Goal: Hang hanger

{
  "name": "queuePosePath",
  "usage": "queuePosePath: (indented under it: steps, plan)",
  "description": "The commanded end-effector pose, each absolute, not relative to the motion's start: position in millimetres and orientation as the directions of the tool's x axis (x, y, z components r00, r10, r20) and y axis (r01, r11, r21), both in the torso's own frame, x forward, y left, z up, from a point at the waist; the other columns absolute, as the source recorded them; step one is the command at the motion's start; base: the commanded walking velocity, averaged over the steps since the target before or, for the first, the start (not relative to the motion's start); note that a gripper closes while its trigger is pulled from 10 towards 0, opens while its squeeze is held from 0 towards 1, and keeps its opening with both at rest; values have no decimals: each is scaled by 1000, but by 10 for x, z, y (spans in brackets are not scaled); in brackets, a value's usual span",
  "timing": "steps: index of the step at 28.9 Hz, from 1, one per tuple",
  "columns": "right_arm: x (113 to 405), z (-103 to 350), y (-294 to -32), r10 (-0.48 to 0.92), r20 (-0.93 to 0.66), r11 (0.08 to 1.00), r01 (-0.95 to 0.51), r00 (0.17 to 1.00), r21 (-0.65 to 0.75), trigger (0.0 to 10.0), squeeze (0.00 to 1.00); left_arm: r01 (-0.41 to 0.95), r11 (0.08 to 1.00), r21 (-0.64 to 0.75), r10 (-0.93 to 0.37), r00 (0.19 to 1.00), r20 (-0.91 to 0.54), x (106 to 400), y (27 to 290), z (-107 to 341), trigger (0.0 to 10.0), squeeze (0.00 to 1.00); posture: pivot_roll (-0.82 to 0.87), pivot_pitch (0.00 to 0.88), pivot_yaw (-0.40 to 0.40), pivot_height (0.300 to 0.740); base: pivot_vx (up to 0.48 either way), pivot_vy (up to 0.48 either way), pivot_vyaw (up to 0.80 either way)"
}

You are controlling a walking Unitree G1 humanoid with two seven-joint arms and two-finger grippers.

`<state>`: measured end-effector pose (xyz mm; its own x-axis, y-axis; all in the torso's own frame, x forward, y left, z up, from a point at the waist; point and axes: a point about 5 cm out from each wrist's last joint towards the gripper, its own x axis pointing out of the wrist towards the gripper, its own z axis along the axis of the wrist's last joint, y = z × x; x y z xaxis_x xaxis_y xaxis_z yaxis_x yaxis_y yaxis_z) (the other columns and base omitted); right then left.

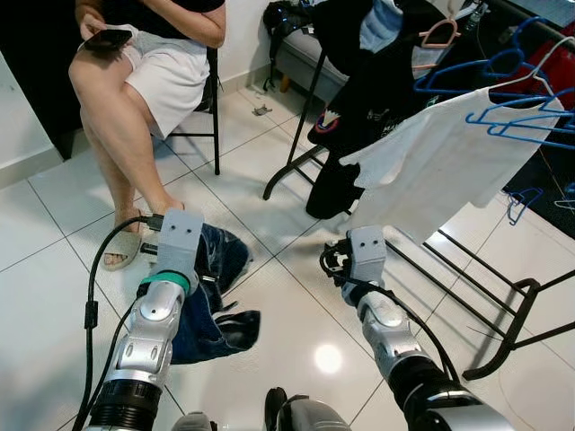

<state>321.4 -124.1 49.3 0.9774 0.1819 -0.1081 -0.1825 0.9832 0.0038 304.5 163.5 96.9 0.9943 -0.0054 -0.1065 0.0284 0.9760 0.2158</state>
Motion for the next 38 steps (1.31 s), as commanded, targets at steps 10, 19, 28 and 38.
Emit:
queuePosePath:
  steps: [10,19,28,38]
  plan:
    - [3253,849,-1312,152,85,988,-150,985,-30,10000,0,156,980,126,-174,974,146,3138,1171,1593,10000,0,29,83,-41,733,0,0,-313]
    - [3276,963,-1313,165,126,986,-160,978,-50,10000,0,177,982,67,-186,968,167,3198,1097,1689,10000,0,13,75,-41,733,0,0,-785]
    - [3288,1143,-1294,165,184,986,-159,969,-50,10000,0,231,966,113,-249,951,182,3179,1056,1736,10000,0,4,70,-37,733,0,0,-781]
    - [3282,1396,-1218,186,263,983,-180,947,-47,10000,0,187,974,126,-214,941,260,3226,1104,1914,10000,0,2,69,-26,733,0,0,-782]
